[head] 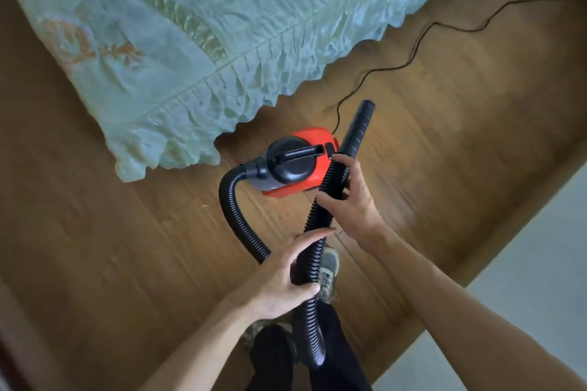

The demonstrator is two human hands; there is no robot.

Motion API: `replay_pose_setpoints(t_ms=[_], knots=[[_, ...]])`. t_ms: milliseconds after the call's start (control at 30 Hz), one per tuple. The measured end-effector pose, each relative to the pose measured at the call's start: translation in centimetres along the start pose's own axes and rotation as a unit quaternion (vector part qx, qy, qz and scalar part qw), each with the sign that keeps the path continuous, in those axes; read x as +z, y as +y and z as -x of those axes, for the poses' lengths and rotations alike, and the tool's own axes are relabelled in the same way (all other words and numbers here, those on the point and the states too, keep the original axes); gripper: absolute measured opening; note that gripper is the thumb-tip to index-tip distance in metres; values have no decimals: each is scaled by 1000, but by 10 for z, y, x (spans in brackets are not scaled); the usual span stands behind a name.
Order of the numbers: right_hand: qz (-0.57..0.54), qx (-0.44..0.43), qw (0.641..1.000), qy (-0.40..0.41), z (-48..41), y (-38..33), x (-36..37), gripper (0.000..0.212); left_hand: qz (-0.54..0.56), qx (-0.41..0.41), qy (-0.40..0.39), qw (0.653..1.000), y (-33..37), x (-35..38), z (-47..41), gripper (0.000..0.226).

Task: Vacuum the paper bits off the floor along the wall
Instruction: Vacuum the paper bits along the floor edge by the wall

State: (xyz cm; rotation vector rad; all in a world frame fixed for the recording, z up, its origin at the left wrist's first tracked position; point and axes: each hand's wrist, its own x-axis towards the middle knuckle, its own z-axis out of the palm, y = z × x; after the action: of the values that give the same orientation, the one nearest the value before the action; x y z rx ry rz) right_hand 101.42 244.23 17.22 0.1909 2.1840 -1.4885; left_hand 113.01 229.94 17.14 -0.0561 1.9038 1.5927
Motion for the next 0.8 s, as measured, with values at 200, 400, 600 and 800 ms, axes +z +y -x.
replay_pose_setpoints(t_ms=[200, 400, 600, 800], knots=[[-39, 41, 998, 23, -5, 22, -39, 55, -15, 0, -12, 1000, 13, 25, -28, 81], [-72, 85, 993, 34, -16, 46, -74, 56, -21, -29, -53, 998, 24, 44, -58, 81], [-121, 131, 983, 43, -28, 75, -104, 55, -31, -51, -115, 992, 36, 63, -91, 81], [-150, 171, 971, 72, -46, 102, -129, 52, -87, -71, -113, 987, 41, 90, -129, 78]])
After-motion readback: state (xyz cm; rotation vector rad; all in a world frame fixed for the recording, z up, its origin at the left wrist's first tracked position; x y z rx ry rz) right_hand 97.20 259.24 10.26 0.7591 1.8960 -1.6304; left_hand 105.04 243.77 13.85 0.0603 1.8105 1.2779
